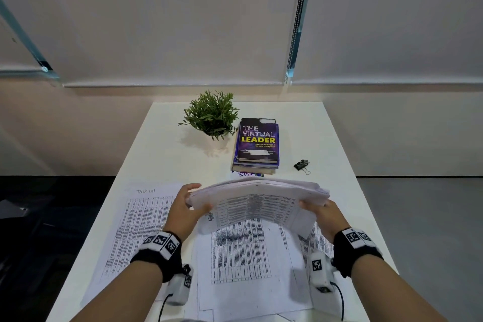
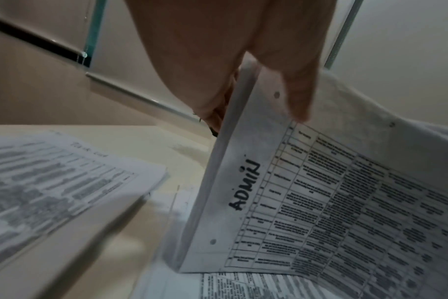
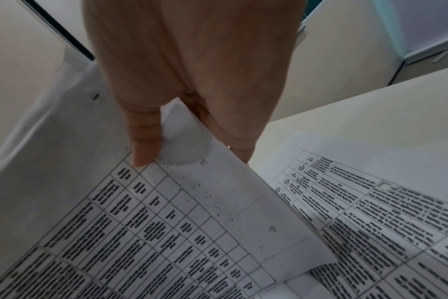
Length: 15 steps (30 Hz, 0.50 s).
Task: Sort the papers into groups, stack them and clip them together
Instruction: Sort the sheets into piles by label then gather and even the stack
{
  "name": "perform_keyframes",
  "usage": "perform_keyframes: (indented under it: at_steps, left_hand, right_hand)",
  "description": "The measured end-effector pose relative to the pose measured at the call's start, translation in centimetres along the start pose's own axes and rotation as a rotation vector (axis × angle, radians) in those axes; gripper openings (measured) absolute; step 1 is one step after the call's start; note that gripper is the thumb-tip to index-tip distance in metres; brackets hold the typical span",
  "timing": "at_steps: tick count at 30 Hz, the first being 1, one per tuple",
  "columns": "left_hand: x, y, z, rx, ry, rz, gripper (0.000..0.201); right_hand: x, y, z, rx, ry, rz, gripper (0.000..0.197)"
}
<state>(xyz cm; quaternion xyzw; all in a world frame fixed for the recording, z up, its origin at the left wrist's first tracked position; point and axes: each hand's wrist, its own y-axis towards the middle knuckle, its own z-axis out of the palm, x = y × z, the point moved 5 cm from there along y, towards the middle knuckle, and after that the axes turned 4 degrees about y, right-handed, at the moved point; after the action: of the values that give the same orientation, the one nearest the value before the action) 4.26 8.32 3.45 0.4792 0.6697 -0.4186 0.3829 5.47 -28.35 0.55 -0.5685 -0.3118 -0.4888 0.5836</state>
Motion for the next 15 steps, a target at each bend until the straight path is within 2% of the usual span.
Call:
perform_keyframes:
  at_steps: [2, 4, 6, 10, 12, 15]
  left_hand:
    - [-0.4, 0.0, 0.0, -0.043, -0.033, -0.003, 0.016]
    - [-0.9, 0.1, 0.0, -0.058, -0.154, -0.049, 0.009]
    - [-1.1, 0.3, -0.2, -0.051, -0.245, -0.082, 0.014]
    - [-0.6, -0.2, -0.1, 0.017, -0.293, -0.081, 0.033]
    - [0.7, -0.4, 0.8, 0.041, -0.307, -0.155, 0.042]
    - [1.7, 0.0, 1.9, -0.006, -0.308, -0.255, 0.042]
  right_hand:
    - [0.1, 0.0, 0.0, 0.014, -0.007, -0.003, 0.037]
    - [0.4, 0.2, -0.1, 0.027, -0.024, -0.018, 0.032]
    - [0.8, 0.0, -0.2, 0.038, -0.030, -0.029, 0.030]
    - [1.0, -0.6, -0.3, 0.074, -0.113, -0.019, 0.044]
    - [0.6, -0.5, 0.1, 0.071, -0.130, 0.001, 0.035]
    - [0.8, -0.6, 1.4, 0.045, -0.141, -0.026, 0.028]
